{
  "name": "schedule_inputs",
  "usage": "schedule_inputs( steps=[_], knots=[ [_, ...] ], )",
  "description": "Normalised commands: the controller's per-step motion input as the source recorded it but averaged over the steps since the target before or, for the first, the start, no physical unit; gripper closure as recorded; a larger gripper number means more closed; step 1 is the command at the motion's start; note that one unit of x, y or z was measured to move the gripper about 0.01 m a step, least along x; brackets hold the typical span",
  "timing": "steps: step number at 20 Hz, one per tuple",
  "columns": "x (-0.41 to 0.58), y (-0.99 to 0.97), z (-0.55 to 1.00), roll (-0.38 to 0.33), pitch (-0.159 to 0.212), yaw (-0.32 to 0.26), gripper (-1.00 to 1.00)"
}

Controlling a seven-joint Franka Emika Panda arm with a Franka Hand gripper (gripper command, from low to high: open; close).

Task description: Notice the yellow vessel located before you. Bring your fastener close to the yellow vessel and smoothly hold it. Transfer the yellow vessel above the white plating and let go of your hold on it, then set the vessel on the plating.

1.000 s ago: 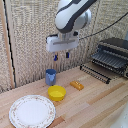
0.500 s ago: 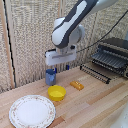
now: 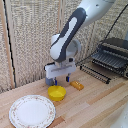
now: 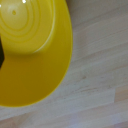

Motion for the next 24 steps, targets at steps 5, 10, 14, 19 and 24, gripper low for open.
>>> schedule_inputs(
  steps=[5, 10, 14, 19, 24],
  knots=[
    [-0.071, 0.08, -0.43, -0.054, -0.002, 0.061, -1.00],
    [-0.005, 0.19, -0.14, -0.049, -0.042, 0.054, 1.00],
    [-0.089, 0.12, -0.02, -0.020, -0.005, 0.016, 1.00],
    [-0.081, 0.15, -0.01, -0.026, -0.016, 0.022, 1.00],
    [-0.105, 0.09, 0.00, 0.000, -0.037, 0.037, 1.00]
  ],
)
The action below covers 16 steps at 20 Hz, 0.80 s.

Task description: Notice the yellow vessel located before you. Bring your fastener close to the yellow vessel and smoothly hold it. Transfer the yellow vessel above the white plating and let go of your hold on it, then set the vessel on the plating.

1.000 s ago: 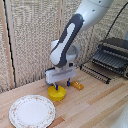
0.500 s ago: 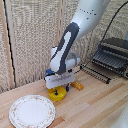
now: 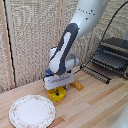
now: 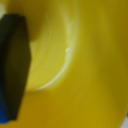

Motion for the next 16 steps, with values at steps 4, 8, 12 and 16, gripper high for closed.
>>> schedule_inputs(
  steps=[4, 8, 12, 16],
  knots=[
    [-0.188, 0.03, 0.00, 0.000, -0.027, 0.110, 1.00],
    [-0.128, 0.02, 0.00, 0.000, 0.000, 0.131, 1.00],
    [-0.030, 0.02, 0.19, 0.017, 0.003, 0.115, 1.00],
    [0.099, 0.00, 0.61, 0.119, 0.046, 0.094, 1.00]
  ],
)
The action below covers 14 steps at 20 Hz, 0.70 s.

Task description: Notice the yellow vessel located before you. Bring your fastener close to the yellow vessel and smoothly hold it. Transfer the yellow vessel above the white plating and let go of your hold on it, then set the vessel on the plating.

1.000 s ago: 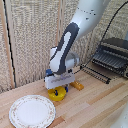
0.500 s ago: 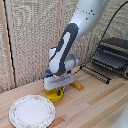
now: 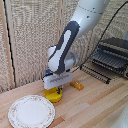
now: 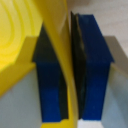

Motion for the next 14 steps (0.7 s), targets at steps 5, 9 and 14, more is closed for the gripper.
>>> schedule_inputs(
  steps=[5, 9, 14],
  knots=[
    [0.182, 0.00, 0.76, 0.144, 0.041, 0.058, 1.00],
    [0.160, 0.19, 0.73, 0.134, 0.077, 0.045, 1.00],
    [0.030, 0.59, 0.49, 0.071, 0.077, 0.065, 1.00]
  ],
)
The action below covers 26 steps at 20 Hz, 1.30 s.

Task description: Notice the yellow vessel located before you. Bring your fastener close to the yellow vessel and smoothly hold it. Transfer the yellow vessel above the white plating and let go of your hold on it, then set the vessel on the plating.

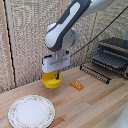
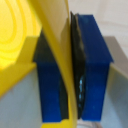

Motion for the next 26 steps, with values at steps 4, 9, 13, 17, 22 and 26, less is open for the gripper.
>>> schedule_inputs(
  steps=[4, 9, 13, 17, 22, 26],
  knots=[
    [0.084, 0.88, 0.17, 0.002, 0.056, 0.037, 1.00],
    [0.187, 0.97, -0.07, -0.039, 0.016, 0.000, 1.00],
    [0.276, 0.82, -0.29, -0.103, 0.004, 0.000, 1.00],
    [0.271, 0.37, -0.40, -0.117, 0.000, 0.003, 1.00],
    [0.129, 0.16, -0.42, -0.107, 0.000, 0.028, 1.00],
    [0.086, 0.17, -0.35, -0.089, 0.023, 0.044, 1.00]
  ],
)
